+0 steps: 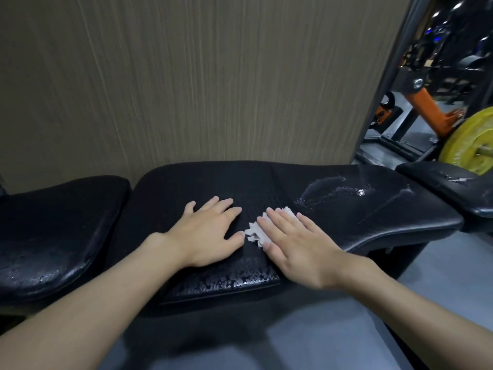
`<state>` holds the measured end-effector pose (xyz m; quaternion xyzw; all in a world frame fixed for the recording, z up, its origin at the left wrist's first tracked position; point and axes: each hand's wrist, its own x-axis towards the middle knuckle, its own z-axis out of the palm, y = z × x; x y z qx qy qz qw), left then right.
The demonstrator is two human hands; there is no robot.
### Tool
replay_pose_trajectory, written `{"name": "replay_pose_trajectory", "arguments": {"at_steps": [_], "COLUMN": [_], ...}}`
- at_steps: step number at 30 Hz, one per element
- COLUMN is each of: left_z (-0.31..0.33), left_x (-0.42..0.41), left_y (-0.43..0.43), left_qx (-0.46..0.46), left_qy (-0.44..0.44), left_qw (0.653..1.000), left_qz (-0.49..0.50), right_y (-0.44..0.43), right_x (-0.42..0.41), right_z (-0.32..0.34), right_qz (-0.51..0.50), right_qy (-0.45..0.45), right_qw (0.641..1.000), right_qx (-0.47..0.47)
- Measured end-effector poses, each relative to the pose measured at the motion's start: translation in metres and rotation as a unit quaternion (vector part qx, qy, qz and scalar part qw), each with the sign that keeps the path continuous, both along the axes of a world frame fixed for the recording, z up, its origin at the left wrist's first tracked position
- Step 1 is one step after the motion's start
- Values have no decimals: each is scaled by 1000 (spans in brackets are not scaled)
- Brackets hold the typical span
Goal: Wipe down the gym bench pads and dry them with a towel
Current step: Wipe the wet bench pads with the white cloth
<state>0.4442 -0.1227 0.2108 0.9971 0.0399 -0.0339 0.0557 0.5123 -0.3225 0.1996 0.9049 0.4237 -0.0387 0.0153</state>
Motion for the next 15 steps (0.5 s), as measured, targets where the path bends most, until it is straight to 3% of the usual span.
{"name": "replay_pose_trajectory", "arguments": {"at_steps": [15], "left_z": [1], "left_x": [32], "left_y": [7], "left_qx": [25], "left_qy": [66], "left_qw": [996], "left_qz": [-46], "right_y": [97], "right_x": [188], "right_z": [2], "right_qz": [-196], "right_qy": [19], "right_qw": [980], "right_qx": [24]}}
